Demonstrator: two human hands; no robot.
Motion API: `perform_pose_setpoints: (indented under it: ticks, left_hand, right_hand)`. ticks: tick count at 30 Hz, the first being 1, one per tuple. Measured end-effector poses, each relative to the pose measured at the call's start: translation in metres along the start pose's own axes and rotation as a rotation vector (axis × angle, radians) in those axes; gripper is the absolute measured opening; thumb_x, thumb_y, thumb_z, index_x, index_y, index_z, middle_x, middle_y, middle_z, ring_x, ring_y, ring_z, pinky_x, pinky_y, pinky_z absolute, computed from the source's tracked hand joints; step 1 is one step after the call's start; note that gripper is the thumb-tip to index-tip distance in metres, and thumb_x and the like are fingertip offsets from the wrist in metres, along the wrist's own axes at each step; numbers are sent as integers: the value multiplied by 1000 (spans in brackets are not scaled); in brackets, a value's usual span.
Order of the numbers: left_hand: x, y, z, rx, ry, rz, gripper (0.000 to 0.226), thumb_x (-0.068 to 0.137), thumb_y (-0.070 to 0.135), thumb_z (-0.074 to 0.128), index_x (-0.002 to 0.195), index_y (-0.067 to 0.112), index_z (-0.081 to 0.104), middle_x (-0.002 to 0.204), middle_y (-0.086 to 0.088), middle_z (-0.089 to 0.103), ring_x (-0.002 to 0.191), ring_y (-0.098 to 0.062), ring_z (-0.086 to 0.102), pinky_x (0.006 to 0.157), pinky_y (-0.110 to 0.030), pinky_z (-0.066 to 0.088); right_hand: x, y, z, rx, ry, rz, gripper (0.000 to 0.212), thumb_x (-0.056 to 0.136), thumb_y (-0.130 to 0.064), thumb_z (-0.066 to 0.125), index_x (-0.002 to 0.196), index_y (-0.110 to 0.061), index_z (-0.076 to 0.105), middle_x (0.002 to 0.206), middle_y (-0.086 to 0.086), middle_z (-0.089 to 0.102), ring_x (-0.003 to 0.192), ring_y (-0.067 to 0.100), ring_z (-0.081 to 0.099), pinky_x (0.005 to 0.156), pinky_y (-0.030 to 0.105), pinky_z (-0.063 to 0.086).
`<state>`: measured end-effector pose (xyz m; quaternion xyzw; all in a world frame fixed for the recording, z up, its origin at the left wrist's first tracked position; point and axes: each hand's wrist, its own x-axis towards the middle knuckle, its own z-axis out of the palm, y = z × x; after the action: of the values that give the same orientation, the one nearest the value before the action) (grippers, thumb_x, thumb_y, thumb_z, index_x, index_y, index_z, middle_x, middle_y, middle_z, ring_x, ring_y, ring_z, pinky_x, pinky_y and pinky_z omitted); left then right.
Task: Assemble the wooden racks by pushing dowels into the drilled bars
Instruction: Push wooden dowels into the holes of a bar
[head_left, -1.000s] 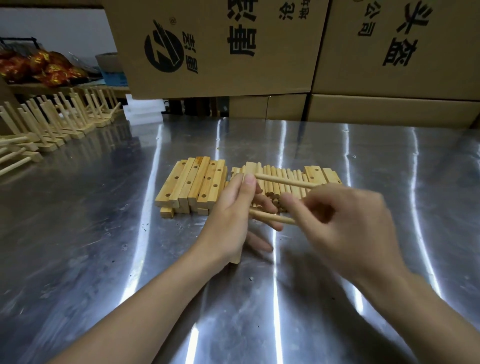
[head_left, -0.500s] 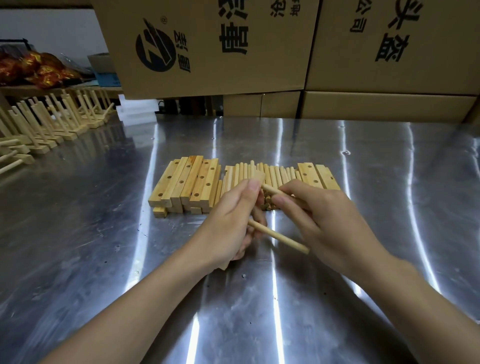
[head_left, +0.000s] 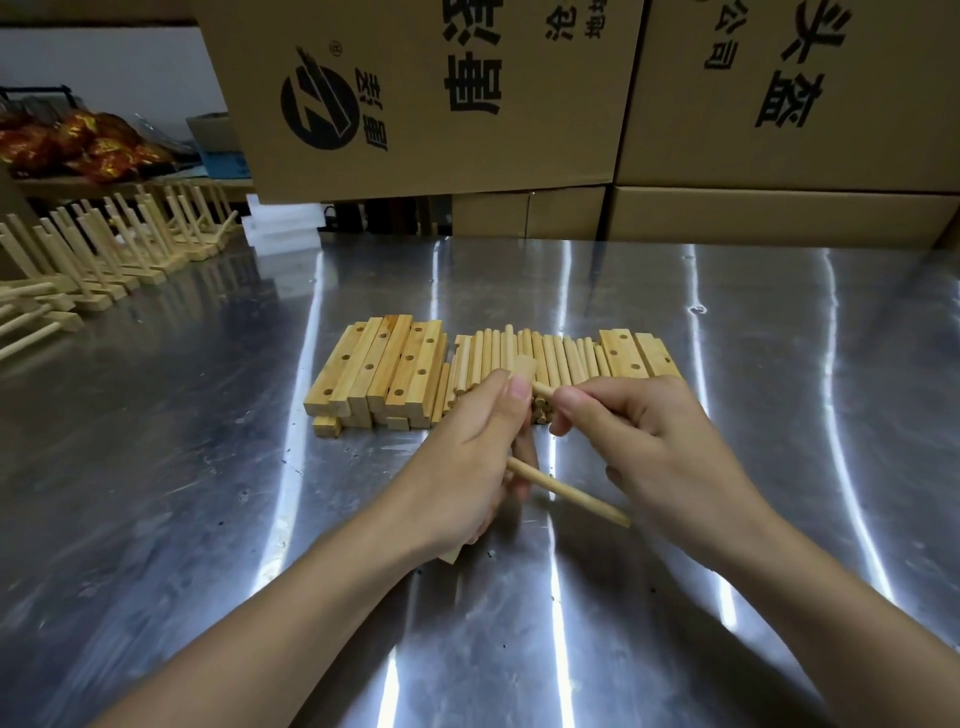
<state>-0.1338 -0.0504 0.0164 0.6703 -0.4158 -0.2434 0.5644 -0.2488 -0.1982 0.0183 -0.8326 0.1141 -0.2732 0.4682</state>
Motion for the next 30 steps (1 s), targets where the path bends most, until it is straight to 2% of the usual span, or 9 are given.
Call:
perform_pose_setpoints:
  ticks: [5, 10, 12, 14, 16, 18, 21, 25, 30]
  left_hand:
    - [0, 2, 0, -99, 87, -10, 46, 111, 55, 33, 97, 17, 54, 63, -7, 55, 36, -7, 39, 34, -20, 29]
    - [6, -4, -7, -216, 200, -80, 52, 109, 61, 33, 100, 14, 54, 63, -3, 54, 40, -12, 38, 34, -22, 32]
    - [9, -7, -17, -470, 255, -150, 51, 110, 60, 34, 97, 15, 54, 64, -1, 51, 43, -12, 37, 34, -22, 33]
    - [13, -7, -26, -764, 291, -168, 45, 112, 56, 36, 94, 18, 54, 64, -1, 46, 42, -10, 34, 32, -21, 32]
    - [17, -6, -33, -946, 311, -170, 42, 112, 51, 38, 90, 19, 54, 62, 0, 44, 41, -8, 33, 32, -19, 30]
    - [18, -6, -38, -1036, 335, -186, 42, 113, 47, 39, 87, 19, 56, 63, 1, 43, 44, -8, 32, 34, -17, 28]
    - [19, -5, -41, -1115, 369, -205, 44, 113, 43, 37, 82, 18, 56, 63, 3, 41, 46, -7, 31, 37, -15, 26]
    - [20, -5, -44, -1191, 395, -182, 40, 113, 40, 35, 82, 19, 50, 63, 3, 40, 46, -7, 31, 37, -15, 26]
    - [22, -4, -38, -1181, 384, -142, 43, 114, 41, 34, 83, 17, 51, 61, 2, 39, 44, -7, 30, 36, -16, 24]
  right_hand:
    - [9, -5, 2, 70, 10, -41, 30, 106, -31, 64, 85, -16, 78, 50, -20, 44, 45, 2, 41, 47, 9, 32]
    - [19, 0, -22, 352, 226, 133, 45, 96, -67, 53, 104, -30, 78, 70, -6, 61, 55, 10, 55, 43, 22, 35]
    - [22, 13, -36, 164, 431, 101, 40, 102, -57, 50, 98, -29, 78, 72, -8, 64, 62, 9, 57, 53, 28, 41]
    - [22, 29, -43, -214, 515, 1, 25, 104, -42, 56, 95, -30, 76, 80, -12, 68, 79, 11, 62, 67, 32, 44]
    - [22, 37, -40, -495, 428, -53, 12, 101, -33, 65, 106, -32, 76, 97, -10, 66, 101, 15, 57, 81, 26, 37]
    - [20, 44, -36, -611, 288, -58, 24, 97, -33, 71, 119, -27, 77, 113, -6, 62, 117, 17, 47, 95, 23, 32]
    - [16, 47, -30, -764, 161, -74, 48, 93, -46, 71, 136, -27, 71, 135, -6, 58, 133, 18, 38, 109, 36, 37]
    - [16, 46, -13, -849, 144, -157, 53, 92, -49, 72, 141, -27, 67, 143, -4, 57, 138, 24, 40, 112, 46, 38]
    - [24, 38, 18, -853, 308, -297, 44, 91, -38, 78, 132, -23, 71, 132, -2, 63, 128, 28, 51, 104, 45, 41]
